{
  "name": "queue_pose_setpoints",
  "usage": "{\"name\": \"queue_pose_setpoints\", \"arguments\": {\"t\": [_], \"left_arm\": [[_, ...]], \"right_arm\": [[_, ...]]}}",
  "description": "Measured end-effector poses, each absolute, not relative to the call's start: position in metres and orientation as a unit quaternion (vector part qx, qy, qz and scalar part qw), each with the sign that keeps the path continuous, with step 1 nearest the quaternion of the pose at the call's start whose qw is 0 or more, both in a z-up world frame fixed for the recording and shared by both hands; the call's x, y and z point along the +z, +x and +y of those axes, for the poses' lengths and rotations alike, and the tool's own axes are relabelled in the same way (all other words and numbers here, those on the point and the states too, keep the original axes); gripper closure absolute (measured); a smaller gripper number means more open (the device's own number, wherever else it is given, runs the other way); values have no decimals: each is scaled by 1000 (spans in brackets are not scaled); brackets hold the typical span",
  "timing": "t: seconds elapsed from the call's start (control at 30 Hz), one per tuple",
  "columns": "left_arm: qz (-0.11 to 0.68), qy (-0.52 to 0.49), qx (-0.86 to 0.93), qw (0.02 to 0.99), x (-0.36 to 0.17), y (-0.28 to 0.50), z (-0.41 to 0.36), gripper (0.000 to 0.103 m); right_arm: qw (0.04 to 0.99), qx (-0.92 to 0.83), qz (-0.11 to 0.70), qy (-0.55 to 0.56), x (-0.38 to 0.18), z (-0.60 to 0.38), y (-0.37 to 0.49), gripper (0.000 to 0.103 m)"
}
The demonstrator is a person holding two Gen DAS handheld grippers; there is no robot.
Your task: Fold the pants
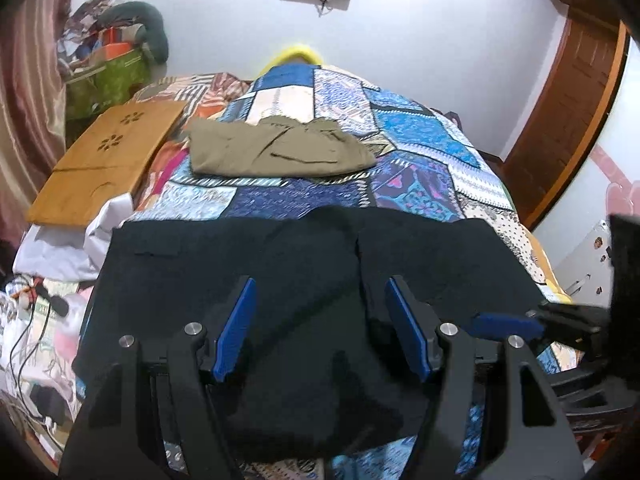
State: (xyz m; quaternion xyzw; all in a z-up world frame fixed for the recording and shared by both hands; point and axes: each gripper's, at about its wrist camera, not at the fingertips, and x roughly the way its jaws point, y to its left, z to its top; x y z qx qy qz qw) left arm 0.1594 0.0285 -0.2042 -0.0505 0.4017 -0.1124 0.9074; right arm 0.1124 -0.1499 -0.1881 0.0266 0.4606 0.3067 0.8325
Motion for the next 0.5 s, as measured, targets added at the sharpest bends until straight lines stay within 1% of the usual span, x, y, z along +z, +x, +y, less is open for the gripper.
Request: {"name": "queue_pose_setpoints", "arguments": {"t": [0.03,0.07,0.1,0.13,0.2,0.27,0.3,0.5], "left_arm": [[401,-49,-117,907,-203,162,25,37],[400,-48,-121,907,-201,164,20,40],[399,-46,-128,907,-200,167,15,48],[399,-44,-135,906,-199,170,10,52],[405,-40,-154,900,-200,178,-2,69],[416,-33,-168,893,-203,187,-16,76],[421,-28,-173,890,-205,193,-24,78],[456,14,-194,869,-228,222,-68,78]], "right_arm": [[838,307,450,26,-181,-155,111,58],[845,303,439,25,-173,-163,111,58],[850,298,433,24,-169,-168,113,58],[857,291,424,20,-164,-176,115,58],[872,272,408,7,-158,-191,123,58],[880,248,405,-6,-159,-206,136,58],[881,241,406,-9,-160,-211,143,58],[876,218,430,-13,-186,-238,173,58]]}}
